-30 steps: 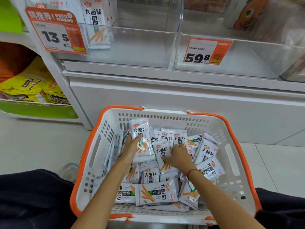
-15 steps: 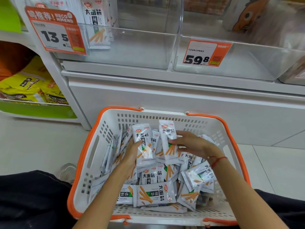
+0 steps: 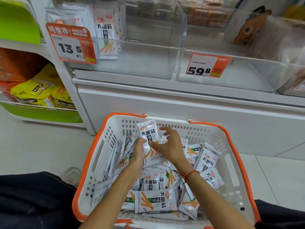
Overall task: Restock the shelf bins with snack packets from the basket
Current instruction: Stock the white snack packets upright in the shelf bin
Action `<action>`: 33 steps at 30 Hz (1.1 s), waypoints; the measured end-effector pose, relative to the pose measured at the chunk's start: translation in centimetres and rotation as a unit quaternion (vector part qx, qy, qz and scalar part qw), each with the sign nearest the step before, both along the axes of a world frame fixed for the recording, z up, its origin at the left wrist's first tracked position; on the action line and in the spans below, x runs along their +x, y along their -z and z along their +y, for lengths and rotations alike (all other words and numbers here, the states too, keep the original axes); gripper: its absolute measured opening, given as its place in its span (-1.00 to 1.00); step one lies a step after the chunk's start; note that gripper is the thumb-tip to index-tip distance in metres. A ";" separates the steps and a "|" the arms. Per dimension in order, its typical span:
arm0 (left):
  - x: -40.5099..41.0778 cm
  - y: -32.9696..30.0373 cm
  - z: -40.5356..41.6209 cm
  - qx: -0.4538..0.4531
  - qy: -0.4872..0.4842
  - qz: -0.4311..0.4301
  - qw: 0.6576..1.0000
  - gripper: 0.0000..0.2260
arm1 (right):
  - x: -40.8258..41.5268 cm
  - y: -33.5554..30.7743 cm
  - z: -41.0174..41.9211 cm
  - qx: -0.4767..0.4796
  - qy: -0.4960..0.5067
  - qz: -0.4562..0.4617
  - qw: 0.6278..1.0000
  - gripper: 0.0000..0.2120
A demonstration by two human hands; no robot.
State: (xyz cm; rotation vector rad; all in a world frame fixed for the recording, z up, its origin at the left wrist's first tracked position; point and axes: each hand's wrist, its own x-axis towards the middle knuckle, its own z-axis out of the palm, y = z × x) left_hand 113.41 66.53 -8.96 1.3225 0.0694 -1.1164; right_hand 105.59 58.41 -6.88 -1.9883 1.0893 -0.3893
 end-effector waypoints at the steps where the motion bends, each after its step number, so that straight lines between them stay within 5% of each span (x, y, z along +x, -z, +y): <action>1: 0.2 -0.5 -0.2 -0.013 0.000 -0.009 1.000 -0.77 | 0.2 -0.7 0.0 0.010 -0.009 -0.004 1.000 -0.36; 6: 1.5 -5.0 -0.7 -0.095 -0.001 -0.056 0.994 -0.71 | 2.8 -4.8 0.2 0.089 -0.110 0.005 0.990 -0.63; 10: 3.3 -10.2 -0.6 -0.149 -0.012 -0.132 0.980 -0.72 | 5.5 -8.7 -0.5 0.048 -0.144 -0.023 0.988 -0.43; 13: 5.7 -15.0 0.1 -0.182 -0.008 -0.246 0.952 -0.76 | 6.3 -14.8 0.0 -0.037 -0.204 -0.082 0.975 -0.66; 17: 10.1 -21.4 0.9 -0.108 0.054 -0.506 0.854 -0.80 | 7.2 -20.3 -0.1 -0.150 -0.239 -0.197 0.939 -0.68; 25: 17.4 -29.7 1.9 -0.110 0.071 -0.696 0.706 -0.51 | 13.3 -25.3 -3.3 -0.319 -0.206 -0.270 0.885 -0.63; 30: 21.0 -29.7 -0.6 0.195 -0.019 -0.825 0.531 -0.49 | 18.0 -24.9 -5.7 -0.310 -0.214 -0.180 0.909 -0.60; 33: 22.5 -29.4 -2.4 0.278 0.008 -0.824 0.494 -0.45 | 20.7 -24.2 -7.2 -0.232 -0.214 -0.127 0.940 -0.58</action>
